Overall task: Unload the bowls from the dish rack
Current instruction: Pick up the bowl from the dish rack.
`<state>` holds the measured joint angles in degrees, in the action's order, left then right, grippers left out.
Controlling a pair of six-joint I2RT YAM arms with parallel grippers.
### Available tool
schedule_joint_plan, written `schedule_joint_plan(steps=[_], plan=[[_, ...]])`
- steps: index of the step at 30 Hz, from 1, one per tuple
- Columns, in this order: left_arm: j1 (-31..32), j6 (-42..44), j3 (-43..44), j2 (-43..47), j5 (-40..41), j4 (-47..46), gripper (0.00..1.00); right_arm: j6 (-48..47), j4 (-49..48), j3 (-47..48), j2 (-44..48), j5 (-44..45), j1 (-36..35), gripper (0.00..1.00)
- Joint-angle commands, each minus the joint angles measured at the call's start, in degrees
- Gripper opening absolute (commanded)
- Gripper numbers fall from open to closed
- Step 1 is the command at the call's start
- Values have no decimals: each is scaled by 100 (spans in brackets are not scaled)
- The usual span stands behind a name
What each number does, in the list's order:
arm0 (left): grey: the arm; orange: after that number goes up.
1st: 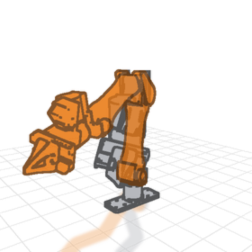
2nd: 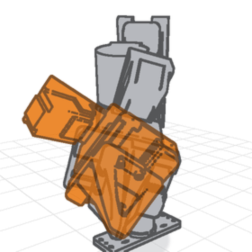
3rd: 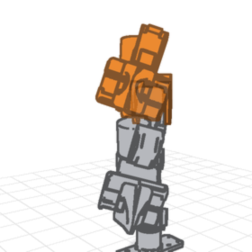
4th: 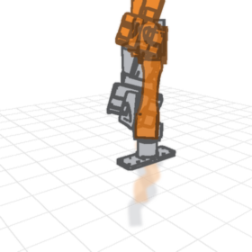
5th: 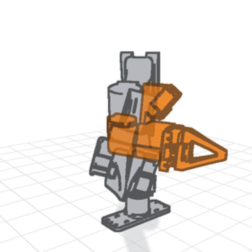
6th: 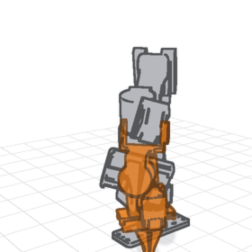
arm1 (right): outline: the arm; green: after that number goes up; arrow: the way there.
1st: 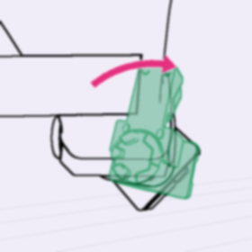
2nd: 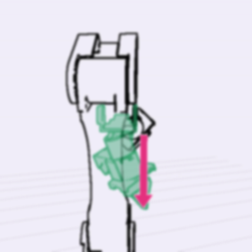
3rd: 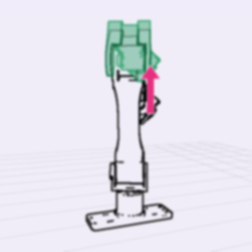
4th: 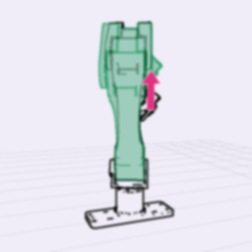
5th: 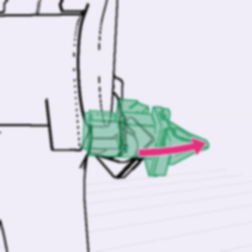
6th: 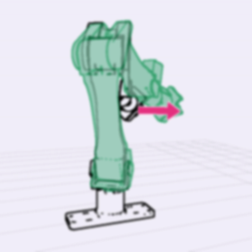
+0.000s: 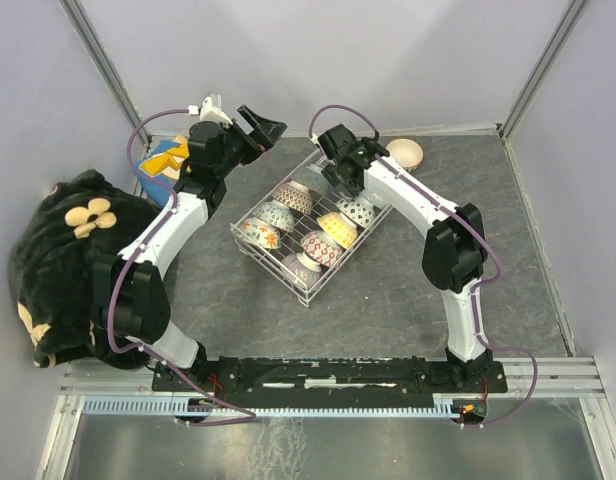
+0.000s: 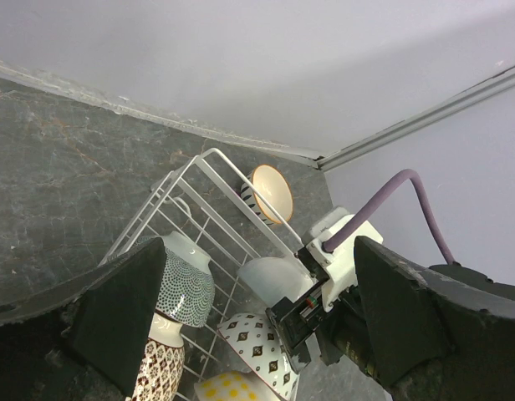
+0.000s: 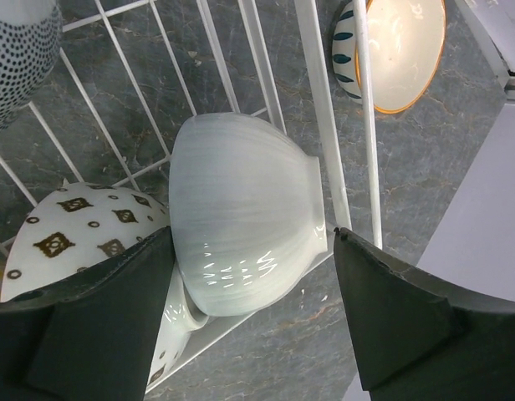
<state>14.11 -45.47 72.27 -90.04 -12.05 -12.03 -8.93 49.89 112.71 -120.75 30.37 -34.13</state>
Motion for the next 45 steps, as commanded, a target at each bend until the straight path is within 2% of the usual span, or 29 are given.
schedule_joint_plan(steps=[1,10,24,45], plan=[[-35,162,155,79,7,-111,99,-61,-98,249,-49,329,-34,84],[-39,138,138,62,-14,-137,99,-64,-557,-49,190,737,-45,82],[-39,111,129,33,-16,-176,99,-43,-718,-125,225,1088,-37,79],[-39,26,129,-19,-85,-247,99,-192,-956,-334,240,1586,-46,58]])
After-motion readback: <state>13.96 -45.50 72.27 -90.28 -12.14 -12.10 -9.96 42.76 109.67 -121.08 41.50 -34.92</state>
